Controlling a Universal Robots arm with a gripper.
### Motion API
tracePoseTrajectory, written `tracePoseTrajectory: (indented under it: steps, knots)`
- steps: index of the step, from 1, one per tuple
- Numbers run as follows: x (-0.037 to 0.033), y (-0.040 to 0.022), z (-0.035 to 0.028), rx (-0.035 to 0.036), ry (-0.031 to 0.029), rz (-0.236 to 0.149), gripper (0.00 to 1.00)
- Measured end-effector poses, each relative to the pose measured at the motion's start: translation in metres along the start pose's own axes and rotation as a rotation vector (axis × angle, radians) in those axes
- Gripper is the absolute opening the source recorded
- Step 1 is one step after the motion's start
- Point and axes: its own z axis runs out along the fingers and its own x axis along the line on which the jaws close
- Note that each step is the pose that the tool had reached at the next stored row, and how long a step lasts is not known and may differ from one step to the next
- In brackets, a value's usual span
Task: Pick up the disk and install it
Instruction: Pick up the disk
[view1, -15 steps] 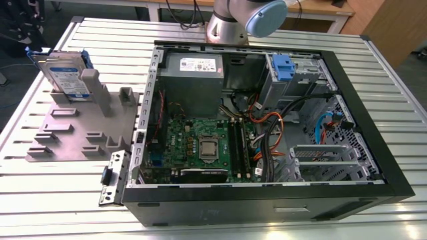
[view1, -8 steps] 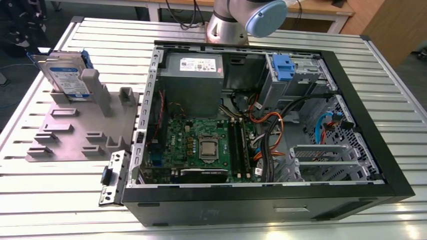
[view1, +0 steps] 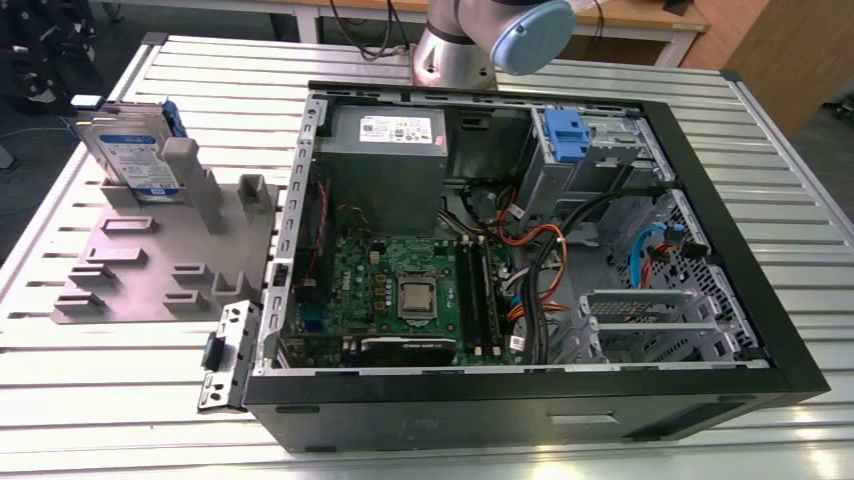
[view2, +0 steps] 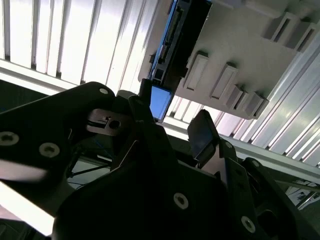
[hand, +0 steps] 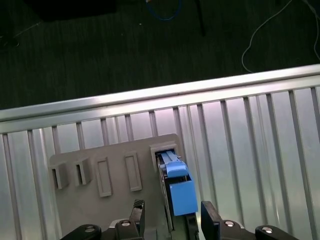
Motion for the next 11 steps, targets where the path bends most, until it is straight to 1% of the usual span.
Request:
tracePoseTrajectory:
  steps: [2, 4, 7, 9, 11]
  knots:
    - [0.0001, 0.0027, 0.0014, -0.0006, -0.0026, -0.004, 0.56]
    - [-0.0008, 0.0056, 0.0024, -0.001, -0.004, -0.006, 0.56]
    - [-0.0037, 0.0072, 0.0043, -0.0013, -0.0048, -0.007, 0.56]
    - [-0.0043, 0.0073, 0.0059, -0.0019, -0.0049, -0.024, 0.56]
    - [-0.0043, 0.0073, 0.0071, -0.0034, -0.0047, -0.053, 0.56]
